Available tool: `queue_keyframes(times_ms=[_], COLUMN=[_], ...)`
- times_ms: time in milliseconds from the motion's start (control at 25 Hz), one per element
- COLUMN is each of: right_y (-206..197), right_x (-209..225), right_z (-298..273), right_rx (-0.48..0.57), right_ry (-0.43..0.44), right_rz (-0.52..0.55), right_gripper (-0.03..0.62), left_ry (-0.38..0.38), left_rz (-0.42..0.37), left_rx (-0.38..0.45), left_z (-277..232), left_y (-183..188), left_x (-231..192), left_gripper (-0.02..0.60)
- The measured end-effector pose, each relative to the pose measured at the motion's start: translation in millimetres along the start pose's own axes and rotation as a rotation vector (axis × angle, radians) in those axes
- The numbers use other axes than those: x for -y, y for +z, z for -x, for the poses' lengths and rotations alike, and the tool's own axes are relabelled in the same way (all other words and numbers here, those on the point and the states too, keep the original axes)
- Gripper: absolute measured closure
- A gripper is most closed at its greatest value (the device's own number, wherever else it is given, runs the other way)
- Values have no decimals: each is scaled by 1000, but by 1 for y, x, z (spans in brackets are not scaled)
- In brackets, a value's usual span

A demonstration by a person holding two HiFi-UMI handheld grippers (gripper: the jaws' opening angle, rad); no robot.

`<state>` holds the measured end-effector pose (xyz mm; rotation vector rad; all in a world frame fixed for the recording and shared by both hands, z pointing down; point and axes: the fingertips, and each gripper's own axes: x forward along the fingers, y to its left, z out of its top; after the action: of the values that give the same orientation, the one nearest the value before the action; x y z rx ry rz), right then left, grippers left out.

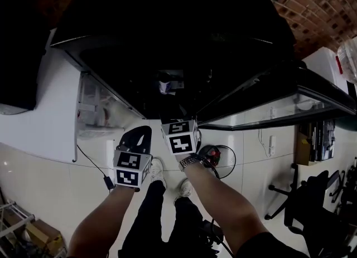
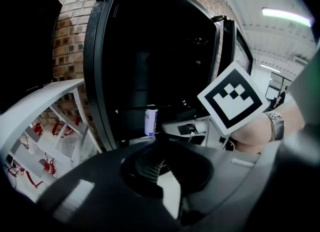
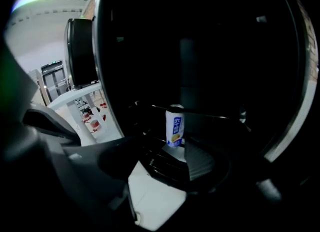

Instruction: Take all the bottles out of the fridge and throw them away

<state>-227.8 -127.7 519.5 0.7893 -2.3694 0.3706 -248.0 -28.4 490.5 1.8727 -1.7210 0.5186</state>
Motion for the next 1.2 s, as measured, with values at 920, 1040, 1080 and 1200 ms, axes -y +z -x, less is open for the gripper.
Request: queue_keyframes(times_ms=[920, 1040, 1080, 1200], right_y=[-4, -1, 1, 7], right_x=[33, 32, 32, 31], right_z=[-133, -136, -137, -138], right_rx=[61, 69, 78, 96], right_ry=[-20, -17, -15, -10], right_rz=[43, 49, 55, 58], right_gripper=[244, 244, 244, 244], left_ry=[-25, -24, -24, -21], left_rz=[-26, -26, -26, -27], left_rx=[37, 35, 35, 34], left_z=[-67, -67, -67, -67], left_y=[-18, -24, -25, -28], left_x=[-39, -41, -41, -42], left_gripper=[578, 578, 578, 578])
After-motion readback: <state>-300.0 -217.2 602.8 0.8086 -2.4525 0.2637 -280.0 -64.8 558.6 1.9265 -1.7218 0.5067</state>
